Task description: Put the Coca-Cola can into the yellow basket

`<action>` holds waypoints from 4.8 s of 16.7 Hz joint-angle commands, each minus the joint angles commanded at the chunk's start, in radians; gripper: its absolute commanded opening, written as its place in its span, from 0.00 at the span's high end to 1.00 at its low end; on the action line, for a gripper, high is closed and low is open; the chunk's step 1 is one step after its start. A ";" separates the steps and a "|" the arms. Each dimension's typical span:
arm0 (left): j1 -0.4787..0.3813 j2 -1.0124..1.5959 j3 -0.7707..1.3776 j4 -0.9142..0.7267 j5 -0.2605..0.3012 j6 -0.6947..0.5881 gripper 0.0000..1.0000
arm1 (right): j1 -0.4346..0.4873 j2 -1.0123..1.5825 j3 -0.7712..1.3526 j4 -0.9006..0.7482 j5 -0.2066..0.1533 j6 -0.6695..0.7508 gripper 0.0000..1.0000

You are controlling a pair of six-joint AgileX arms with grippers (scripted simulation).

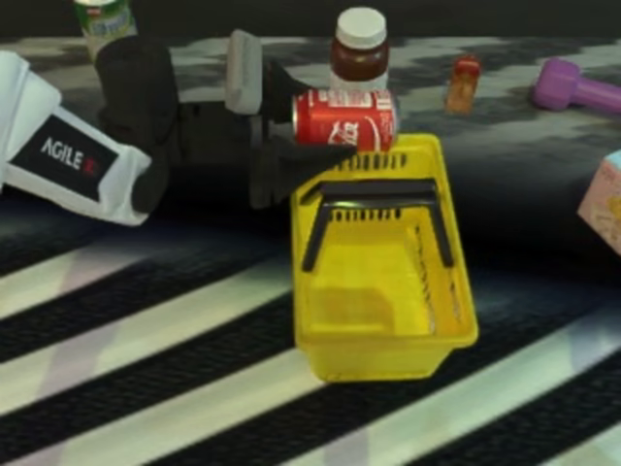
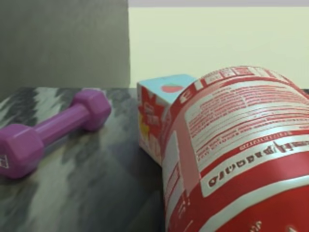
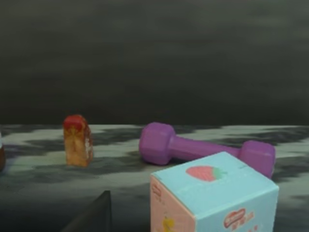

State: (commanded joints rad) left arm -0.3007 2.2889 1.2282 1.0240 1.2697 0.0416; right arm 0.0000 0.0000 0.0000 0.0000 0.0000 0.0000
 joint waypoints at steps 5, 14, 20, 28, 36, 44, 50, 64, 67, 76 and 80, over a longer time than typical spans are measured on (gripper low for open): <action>0.001 0.008 -0.004 0.009 0.000 -0.001 0.92 | 0.000 0.000 0.000 0.000 0.000 0.000 0.00; 0.001 0.008 -0.004 0.009 0.000 -0.001 0.25 | 0.000 0.000 0.000 0.000 0.000 0.000 0.00; 0.001 0.008 -0.004 0.009 0.000 -0.001 0.00 | 0.000 0.000 0.000 0.000 0.000 0.000 0.00; 0.000 -0.006 -0.005 0.003 -0.007 -0.004 0.00 | 0.005 0.010 0.010 -0.009 -0.001 -0.006 0.00; 0.099 -0.466 -0.164 -0.191 -0.269 -0.114 0.00 | 0.161 0.449 0.440 -0.346 -0.006 -0.234 0.00; 0.236 -1.381 -0.574 -0.560 -0.754 -0.166 0.00 | 0.409 1.312 1.271 -0.924 -0.002 -0.617 0.00; 0.299 -1.959 -0.949 -0.838 -1.079 -0.117 0.00 | 0.577 1.902 1.836 -1.305 -0.001 -0.873 0.00; 0.321 -2.289 -1.228 -1.024 -1.270 -0.042 0.00 | 0.677 2.216 2.153 -1.508 0.003 -1.029 0.00; 0.321 -2.289 -1.228 -1.024 -1.270 -0.042 0.00 | 0.680 2.206 2.094 -1.458 0.003 -1.028 0.00; 0.321 -2.289 -1.228 -1.024 -1.270 -0.042 0.00 | 0.680 2.202 2.065 -1.433 0.003 -1.027 0.30; 0.321 -2.289 -1.228 -1.024 -1.270 -0.042 0.00 | 0.680 2.202 2.065 -1.433 0.003 -1.027 0.60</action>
State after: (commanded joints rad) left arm 0.0200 0.0000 0.0000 0.0000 0.0000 0.0000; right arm 0.6803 2.2023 2.0646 -1.4329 0.0031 -1.0273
